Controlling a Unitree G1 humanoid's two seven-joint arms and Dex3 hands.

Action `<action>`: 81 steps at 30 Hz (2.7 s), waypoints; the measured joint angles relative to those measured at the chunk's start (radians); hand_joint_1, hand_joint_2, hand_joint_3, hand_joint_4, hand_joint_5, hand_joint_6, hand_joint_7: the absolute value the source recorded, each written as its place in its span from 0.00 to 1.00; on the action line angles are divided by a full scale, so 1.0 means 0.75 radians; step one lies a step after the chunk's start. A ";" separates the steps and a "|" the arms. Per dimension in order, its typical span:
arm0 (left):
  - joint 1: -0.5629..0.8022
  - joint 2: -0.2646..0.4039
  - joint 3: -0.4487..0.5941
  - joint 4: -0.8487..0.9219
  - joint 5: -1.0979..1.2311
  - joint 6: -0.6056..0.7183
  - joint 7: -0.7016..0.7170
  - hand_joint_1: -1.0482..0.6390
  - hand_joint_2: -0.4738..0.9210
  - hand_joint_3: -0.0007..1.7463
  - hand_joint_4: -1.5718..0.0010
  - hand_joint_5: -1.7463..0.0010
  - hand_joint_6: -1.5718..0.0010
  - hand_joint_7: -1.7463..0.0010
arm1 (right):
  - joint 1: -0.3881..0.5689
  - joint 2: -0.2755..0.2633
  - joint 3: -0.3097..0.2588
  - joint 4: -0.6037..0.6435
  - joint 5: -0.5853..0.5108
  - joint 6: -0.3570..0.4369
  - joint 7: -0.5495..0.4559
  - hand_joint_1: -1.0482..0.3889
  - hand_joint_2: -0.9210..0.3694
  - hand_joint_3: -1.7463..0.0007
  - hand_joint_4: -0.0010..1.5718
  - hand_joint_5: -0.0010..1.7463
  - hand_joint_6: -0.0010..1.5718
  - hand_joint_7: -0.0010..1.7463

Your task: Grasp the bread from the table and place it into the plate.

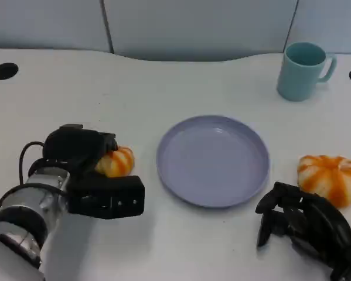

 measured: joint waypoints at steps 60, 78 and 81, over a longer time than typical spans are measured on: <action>-0.143 -0.164 0.054 -0.078 -0.088 -0.546 0.034 0.44 0.83 0.55 0.43 0.00 0.52 0.00 | 0.035 0.014 0.011 -0.065 0.006 0.028 -0.017 0.38 0.00 0.87 0.42 0.92 0.44 0.70; -0.167 -0.240 -0.019 -0.078 -0.041 -0.516 -0.040 0.45 0.80 0.57 0.49 0.10 0.52 0.22 | 0.065 0.028 0.038 -0.117 0.003 0.043 -0.023 0.38 0.00 0.85 0.43 0.91 0.44 0.67; -0.169 -0.241 -0.010 -0.078 -0.058 -0.516 -0.110 0.46 0.80 0.56 0.50 0.18 0.50 0.33 | 0.070 0.028 0.042 -0.128 0.003 0.055 -0.023 0.38 0.00 0.85 0.42 0.91 0.44 0.67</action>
